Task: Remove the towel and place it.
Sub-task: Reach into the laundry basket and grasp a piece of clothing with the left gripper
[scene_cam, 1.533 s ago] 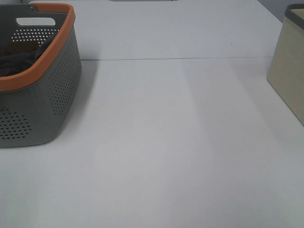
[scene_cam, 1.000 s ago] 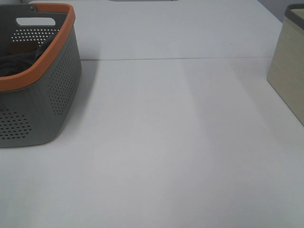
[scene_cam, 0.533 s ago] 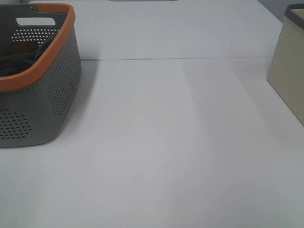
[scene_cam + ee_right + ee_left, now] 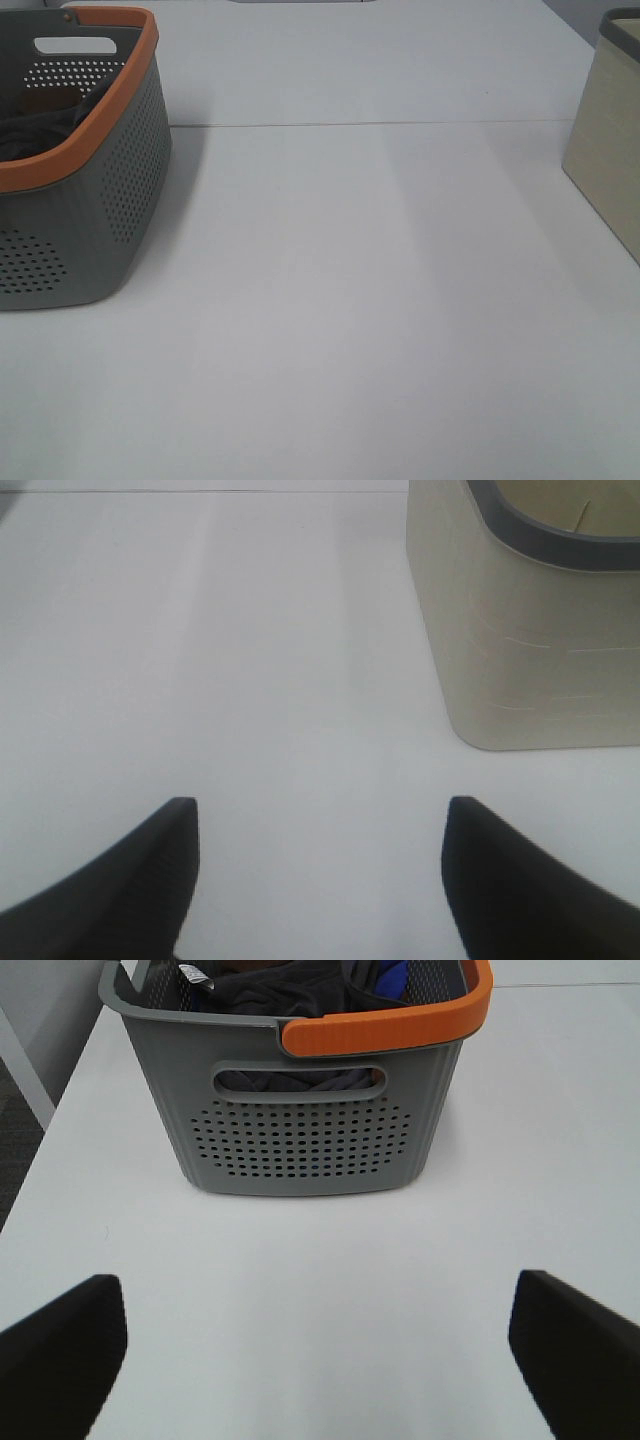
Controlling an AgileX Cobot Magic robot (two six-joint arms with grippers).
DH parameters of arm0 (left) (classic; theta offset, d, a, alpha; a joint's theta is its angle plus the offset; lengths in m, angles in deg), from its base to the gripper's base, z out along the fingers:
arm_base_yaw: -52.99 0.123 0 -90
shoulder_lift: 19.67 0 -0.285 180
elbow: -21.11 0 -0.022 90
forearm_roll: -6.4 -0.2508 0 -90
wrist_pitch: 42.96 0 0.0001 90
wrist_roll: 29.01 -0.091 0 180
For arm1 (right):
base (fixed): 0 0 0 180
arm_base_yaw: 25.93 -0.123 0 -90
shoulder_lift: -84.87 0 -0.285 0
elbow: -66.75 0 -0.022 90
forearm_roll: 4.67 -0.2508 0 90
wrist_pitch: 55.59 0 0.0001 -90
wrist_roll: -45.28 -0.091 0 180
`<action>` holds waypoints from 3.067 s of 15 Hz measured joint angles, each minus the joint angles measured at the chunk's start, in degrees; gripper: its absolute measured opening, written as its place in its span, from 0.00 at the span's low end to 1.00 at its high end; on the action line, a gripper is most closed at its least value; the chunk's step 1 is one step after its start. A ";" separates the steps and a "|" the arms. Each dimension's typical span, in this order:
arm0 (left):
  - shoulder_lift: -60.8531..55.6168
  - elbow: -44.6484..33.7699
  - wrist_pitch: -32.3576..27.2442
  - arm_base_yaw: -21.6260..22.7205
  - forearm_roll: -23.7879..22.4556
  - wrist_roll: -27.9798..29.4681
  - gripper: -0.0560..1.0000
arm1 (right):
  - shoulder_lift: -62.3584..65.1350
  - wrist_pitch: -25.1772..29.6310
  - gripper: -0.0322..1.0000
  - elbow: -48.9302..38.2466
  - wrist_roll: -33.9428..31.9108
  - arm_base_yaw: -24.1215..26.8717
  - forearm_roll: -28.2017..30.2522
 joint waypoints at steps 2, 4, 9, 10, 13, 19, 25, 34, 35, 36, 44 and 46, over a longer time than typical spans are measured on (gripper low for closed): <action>0.00 0.00 0.00 0.00 0.00 0.00 0.98 | 0.00 0.00 0.63 0.00 0.00 0.00 0.00; 0.00 0.00 0.00 0.00 0.00 0.00 0.98 | 0.00 0.00 0.63 0.00 0.00 0.00 0.00; 0.00 0.00 0.00 0.00 0.00 0.00 0.98 | 0.00 0.00 0.63 0.00 0.00 0.00 0.00; 0.00 0.00 0.00 0.00 0.00 0.00 0.98 | 0.00 0.00 0.63 0.00 0.00 0.00 0.00; 0.00 0.00 0.00 0.00 0.00 0.00 0.98 | 0.00 0.00 0.63 0.00 0.00 0.00 0.00; 0.00 0.00 0.00 0.00 0.00 0.00 0.98 | 0.00 0.00 0.63 0.00 0.00 0.00 0.00; 0.00 0.00 0.00 0.00 0.00 0.00 0.98 | 0.00 0.00 0.63 0.00 0.00 0.00 0.00; 5.04 6.65 -1.66 0.00 0.00 -3.15 0.98 | 0.00 0.00 0.63 0.00 0.00 0.00 0.00; 9.80 10.54 -2.12 0.00 0.00 -3.61 0.98 | 0.00 0.00 0.63 0.00 0.00 0.00 0.00; 15.58 15.53 -2.58 0.00 0.00 -5.44 0.98 | 0.00 0.00 0.63 0.00 0.00 0.00 0.00; 62.97 51.34 -7.39 0.00 -0.06 -32.54 0.98 | 0.00 0.00 0.63 0.00 0.00 0.00 0.00; 73.91 59.19 -7.39 0.00 -0.97 -37.41 0.98 | 0.00 0.00 0.63 0.00 0.00 0.00 0.00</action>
